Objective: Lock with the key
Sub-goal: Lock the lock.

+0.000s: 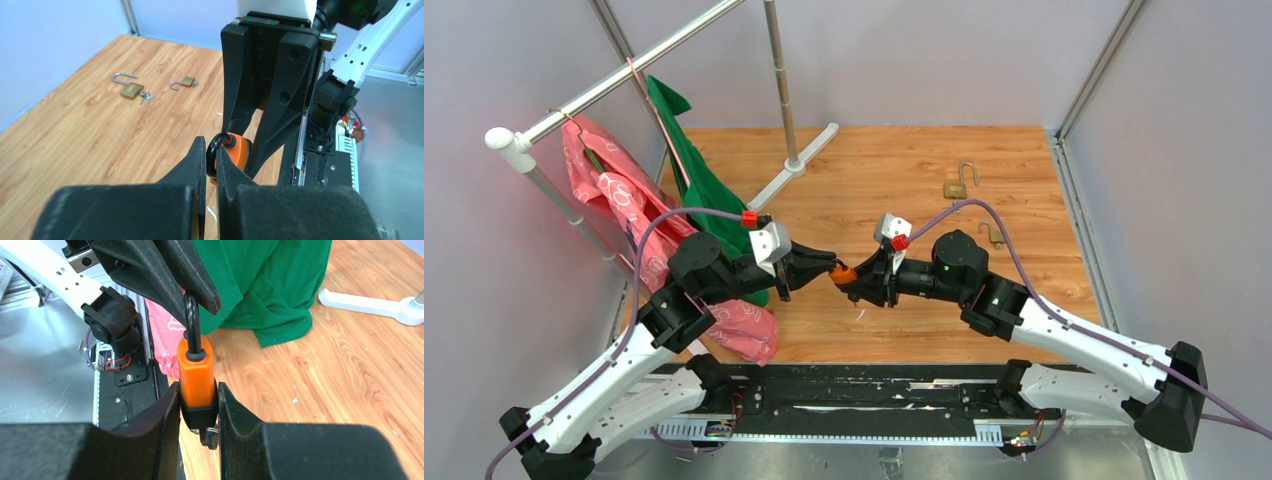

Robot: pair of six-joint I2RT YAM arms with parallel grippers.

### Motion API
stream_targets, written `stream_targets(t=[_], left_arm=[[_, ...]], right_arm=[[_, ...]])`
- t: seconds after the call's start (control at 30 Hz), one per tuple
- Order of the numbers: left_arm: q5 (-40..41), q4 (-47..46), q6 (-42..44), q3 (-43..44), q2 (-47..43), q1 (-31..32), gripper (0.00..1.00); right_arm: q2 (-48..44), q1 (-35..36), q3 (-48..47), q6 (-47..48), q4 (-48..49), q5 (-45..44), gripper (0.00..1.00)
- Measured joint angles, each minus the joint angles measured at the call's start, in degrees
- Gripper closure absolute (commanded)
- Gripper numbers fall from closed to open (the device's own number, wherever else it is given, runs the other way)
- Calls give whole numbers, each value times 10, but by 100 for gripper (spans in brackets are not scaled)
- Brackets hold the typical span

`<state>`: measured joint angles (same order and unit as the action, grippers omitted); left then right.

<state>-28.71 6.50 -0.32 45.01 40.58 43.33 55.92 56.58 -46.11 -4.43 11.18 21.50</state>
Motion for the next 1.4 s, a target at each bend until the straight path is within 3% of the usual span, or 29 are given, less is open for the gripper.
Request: stream_targets(t=[0.33,0.67,0.8,1.1,1.23,1.27,1.33,1.4], left_arm=[[17,25,20,-10,-4,6,100],[89,147,97,-27,36,13,100],[103,144,119,-56,52,16,100],[110,115,150,-97,120,26,100],[112,110,153,-100,123,26,99],[111,113,156,-97,123,26,86],[106,125,163,-86,121,26,45],[95,134,167,-72,116,26,30]], right_arm=[[4,0,2,48,-43,-9,100],[153,1,66,111,88,5,100],[209,1,82,123,135,8,100],[306,0,174,138,337,-6,100],[323,0,178,134,370,-4,100],[322,0,179,133,370,-2,100],[311,0,179,133,364,-1,100],[288,0,179,134,349,-6,100]])
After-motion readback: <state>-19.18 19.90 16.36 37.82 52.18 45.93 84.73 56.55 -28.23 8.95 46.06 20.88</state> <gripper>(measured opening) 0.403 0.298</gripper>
